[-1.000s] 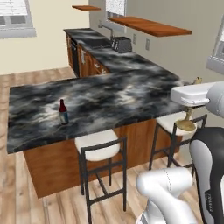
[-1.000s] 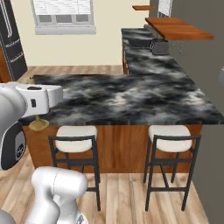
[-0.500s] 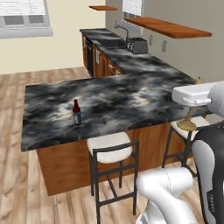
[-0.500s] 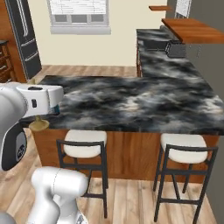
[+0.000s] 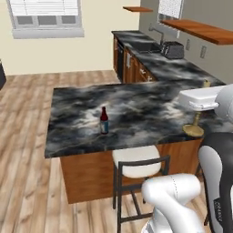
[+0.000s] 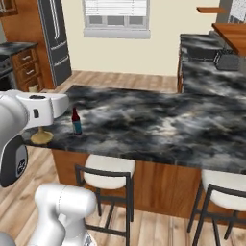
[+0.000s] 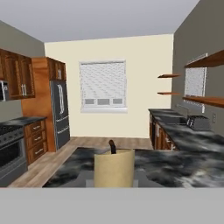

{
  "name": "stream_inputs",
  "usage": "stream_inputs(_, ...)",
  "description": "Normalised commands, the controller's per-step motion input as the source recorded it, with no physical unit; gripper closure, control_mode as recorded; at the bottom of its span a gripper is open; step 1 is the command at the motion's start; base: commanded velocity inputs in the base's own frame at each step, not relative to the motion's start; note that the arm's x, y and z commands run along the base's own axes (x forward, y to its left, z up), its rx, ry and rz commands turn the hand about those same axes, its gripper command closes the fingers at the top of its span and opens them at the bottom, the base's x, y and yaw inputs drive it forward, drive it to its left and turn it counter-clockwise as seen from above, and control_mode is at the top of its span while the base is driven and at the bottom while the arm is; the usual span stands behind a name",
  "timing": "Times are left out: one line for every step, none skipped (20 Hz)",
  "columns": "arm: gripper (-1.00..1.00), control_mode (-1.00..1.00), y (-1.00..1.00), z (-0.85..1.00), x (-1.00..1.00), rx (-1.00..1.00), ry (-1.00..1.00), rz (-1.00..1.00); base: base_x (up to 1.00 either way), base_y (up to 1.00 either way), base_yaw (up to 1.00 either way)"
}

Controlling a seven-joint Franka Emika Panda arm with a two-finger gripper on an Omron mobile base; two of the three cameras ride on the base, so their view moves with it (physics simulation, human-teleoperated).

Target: Get the candle and the beer from the cabinet and move them to the dining counter.

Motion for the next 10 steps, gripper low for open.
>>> stream_inputs(1.0,1.0,0.0,0.0,0.0,0.0,0.0,0.0,0.61,0.0,0.01)
stream_inputs(1.0,1.0,0.0,0.0,0.0,0.0,0.0,0.0,0.52,0.0,0.0)
stream_inputs(1.0,1.0,0.0,0.0,0.0,0.0,0.0,0.0,0.54,0.0,0.0)
stream_inputs(1.0,1.0,0.0,0.0,0.0,0.0,0.0,0.0,0.54,0.0,0.0)
stream_inputs(1.0,1.0,0.0,0.0,0.0,0.0,0.0,0.0,0.46,0.0,0.0)
stream_inputs(1.0,1.0,0.0,0.0,0.0,0.0,0.0,0.0,0.4,0.0,0.0)
stream_inputs(1.0,1.0,0.0,0.0,0.0,0.0,0.0,0.0,0.34,-0.06,-0.01)
stream_inputs(1.0,1.0,0.0,0.0,0.0,0.0,0.0,0.0,0.29,-0.14,-0.03)
stream_inputs(1.0,1.0,0.0,0.0,0.0,0.0,0.0,0.0,0.41,-0.02,-0.04)
stream_inputs(1.0,1.0,0.0,0.0,0.0,0.0,0.0,0.0,0.47,0.0,-0.06)
